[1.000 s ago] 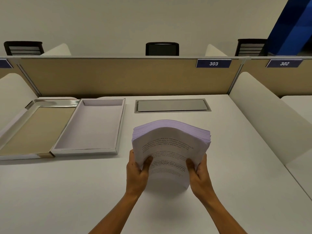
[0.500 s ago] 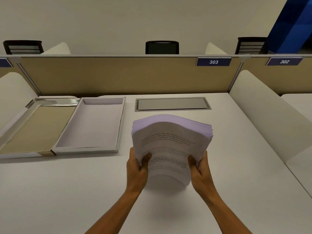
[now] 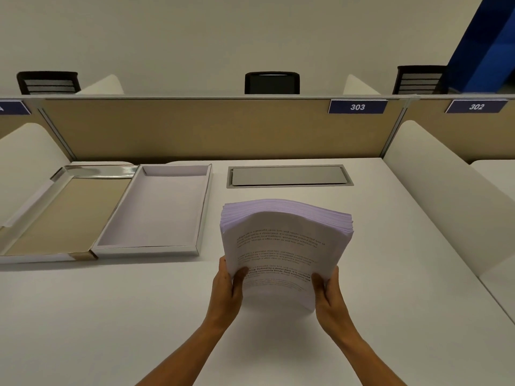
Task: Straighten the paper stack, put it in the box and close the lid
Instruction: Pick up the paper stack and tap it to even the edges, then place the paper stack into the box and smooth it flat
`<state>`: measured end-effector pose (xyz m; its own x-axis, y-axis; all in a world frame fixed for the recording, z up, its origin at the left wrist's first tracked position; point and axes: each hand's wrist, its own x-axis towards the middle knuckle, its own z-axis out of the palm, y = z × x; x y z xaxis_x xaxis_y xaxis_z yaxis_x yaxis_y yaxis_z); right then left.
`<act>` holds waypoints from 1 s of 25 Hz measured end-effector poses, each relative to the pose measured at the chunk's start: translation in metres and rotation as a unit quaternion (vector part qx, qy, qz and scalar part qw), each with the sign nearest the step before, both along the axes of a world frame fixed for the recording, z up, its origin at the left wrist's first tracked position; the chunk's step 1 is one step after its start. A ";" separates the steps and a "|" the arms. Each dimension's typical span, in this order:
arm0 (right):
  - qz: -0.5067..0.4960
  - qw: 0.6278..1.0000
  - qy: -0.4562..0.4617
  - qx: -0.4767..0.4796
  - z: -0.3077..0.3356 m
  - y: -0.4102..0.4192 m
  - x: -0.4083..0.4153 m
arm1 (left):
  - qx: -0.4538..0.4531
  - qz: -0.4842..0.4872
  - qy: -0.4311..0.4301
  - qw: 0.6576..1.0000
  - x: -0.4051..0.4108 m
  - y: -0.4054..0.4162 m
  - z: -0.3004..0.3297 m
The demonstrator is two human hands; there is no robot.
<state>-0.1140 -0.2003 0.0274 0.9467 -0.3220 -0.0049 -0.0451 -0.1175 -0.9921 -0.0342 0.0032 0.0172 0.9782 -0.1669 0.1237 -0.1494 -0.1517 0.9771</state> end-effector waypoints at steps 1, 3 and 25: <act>-0.007 1.000 0.004 -0.014 0.000 -0.001 0.002 | 0.010 0.000 -0.009 1.000 0.002 0.001 0.001; -0.022 0.999 0.009 -0.039 0.002 -0.004 0.008 | 0.031 0.006 -0.034 0.999 0.006 0.004 0.006; 0.089 0.963 0.249 -0.046 0.059 0.105 0.161 | 0.167 0.091 0.183 0.965 0.125 0.138 0.066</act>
<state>0.0473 -0.0951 0.0868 0.8746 -0.1752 -0.4522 -0.4839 -0.2544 -0.8374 0.0913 0.1408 0.0832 0.9629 0.0406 -0.2668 0.2552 -0.4579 0.8516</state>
